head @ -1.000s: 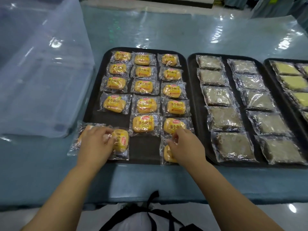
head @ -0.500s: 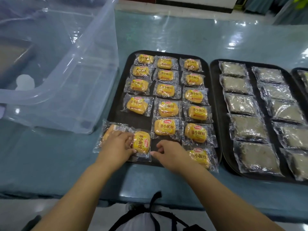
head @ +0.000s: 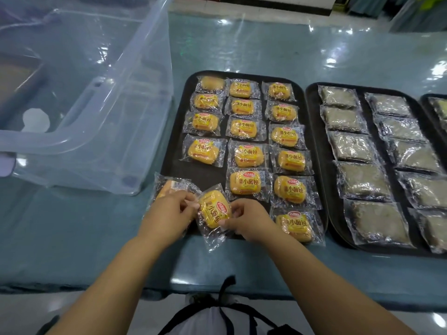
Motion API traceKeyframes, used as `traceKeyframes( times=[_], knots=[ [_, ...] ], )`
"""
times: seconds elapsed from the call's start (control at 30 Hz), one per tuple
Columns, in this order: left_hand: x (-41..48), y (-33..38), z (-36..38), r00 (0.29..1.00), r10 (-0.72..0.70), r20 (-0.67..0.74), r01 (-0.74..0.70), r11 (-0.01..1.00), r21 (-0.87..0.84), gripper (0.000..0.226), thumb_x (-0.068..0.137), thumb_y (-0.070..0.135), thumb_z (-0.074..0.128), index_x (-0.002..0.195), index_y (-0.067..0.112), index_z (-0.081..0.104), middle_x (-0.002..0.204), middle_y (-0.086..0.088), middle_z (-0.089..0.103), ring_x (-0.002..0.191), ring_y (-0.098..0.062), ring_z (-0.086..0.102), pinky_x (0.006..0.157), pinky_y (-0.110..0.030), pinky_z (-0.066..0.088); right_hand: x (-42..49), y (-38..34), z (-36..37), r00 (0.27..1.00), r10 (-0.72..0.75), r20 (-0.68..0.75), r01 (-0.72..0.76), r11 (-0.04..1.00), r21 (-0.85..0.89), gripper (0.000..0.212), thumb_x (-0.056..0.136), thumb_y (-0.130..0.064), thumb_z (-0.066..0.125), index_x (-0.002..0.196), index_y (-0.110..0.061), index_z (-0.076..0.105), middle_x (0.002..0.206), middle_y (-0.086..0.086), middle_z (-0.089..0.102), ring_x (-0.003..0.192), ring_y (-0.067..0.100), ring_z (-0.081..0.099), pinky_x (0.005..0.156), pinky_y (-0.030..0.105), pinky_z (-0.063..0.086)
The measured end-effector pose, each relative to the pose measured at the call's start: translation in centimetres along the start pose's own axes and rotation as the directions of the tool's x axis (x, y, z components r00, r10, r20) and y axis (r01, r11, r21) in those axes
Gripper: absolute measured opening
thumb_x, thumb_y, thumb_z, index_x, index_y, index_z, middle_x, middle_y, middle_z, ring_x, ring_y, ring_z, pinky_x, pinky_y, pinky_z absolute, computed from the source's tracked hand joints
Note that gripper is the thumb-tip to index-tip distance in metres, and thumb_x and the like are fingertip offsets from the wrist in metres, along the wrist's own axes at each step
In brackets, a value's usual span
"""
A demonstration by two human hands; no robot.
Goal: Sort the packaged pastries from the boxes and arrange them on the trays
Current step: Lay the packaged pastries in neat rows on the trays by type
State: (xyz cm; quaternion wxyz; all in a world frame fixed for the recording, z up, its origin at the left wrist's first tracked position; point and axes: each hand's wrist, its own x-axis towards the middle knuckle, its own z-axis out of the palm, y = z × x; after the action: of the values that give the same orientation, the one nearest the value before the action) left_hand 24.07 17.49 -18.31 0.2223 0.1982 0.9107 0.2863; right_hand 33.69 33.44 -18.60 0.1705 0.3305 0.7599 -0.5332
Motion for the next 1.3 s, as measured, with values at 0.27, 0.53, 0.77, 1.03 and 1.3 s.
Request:
traceKeyframes(
  times=[0.27,0.53,0.77,1.03,1.3],
  knots=[
    [0.7,0.7,0.2,0.992,0.117,0.055,-0.112,0.99,-0.084,0.018,0.096,0.027,0.049,0.104,0.023,0.064,0.094,0.008,0.062,0.091,-0.013,0.056,0.077,-0.025,0.044,-1.1,0.7,-2.5,0.995,-0.098,0.019,0.096,0.991,0.09,0.038,0.078,-0.013,0.075,0.111,-0.029,0.065,0.107,-0.001,0.063,0.098,0.013,0.059,0.083,0.028,0.051],
    [0.8,2.1,1.8,0.983,0.141,0.115,-0.145,0.989,0.028,0.02,0.095,0.021,0.049,0.081,0.019,0.062,0.073,0.007,0.061,0.069,-0.009,0.054,0.057,-0.018,0.036,-1.5,2.6,-4.5,0.988,0.007,-0.152,0.027,0.975,0.22,0.03,0.082,-0.014,0.072,0.111,-0.016,0.063,0.101,0.003,0.069,0.09,0.014,0.066,0.081,0.032,0.056],
    [0.9,3.0,3.0,0.982,0.11,0.155,-0.111,0.994,-0.003,0.017,0.087,0.014,0.061,0.104,0.018,0.063,0.079,0.008,0.062,0.075,-0.008,0.058,0.061,-0.014,0.041,-1.3,3.7,-4.5,0.928,0.002,-0.373,0.005,1.0,0.019,0.019,0.08,-0.017,0.075,0.089,-0.019,0.059,0.08,0.001,0.065,0.071,0.013,0.062,0.056,0.02,0.046],
    [1.4,1.6,1.8,0.983,0.175,-0.045,-0.175,0.984,0.018,0.026,0.081,0.019,0.071,0.106,0.016,0.065,0.089,0.005,0.062,0.081,-0.011,0.058,0.076,-0.025,0.048,-0.2,3.2,-3.8,0.894,-0.174,-0.413,-0.054,0.873,-0.485,0.023,0.086,-0.018,0.068,0.102,-0.014,0.053,0.095,0.002,0.061,0.084,0.019,0.057,0.073,0.035,0.051],
    [1.9,-1.2,-0.6,0.999,-0.028,-0.015,0.032,0.894,0.448,0.066,0.073,0.054,0.069,0.126,0.021,0.05,0.135,-0.004,0.038,0.118,-0.031,0.034,0.099,-0.036,0.032,0.3,1.4,-3.2,0.831,-0.352,-0.431,0.029,0.801,-0.598,0.036,0.087,-0.034,0.064,0.117,-0.016,0.056,0.112,0.001,0.058,0.102,0.018,0.052,0.079,0.031,0.048]
  ],
)
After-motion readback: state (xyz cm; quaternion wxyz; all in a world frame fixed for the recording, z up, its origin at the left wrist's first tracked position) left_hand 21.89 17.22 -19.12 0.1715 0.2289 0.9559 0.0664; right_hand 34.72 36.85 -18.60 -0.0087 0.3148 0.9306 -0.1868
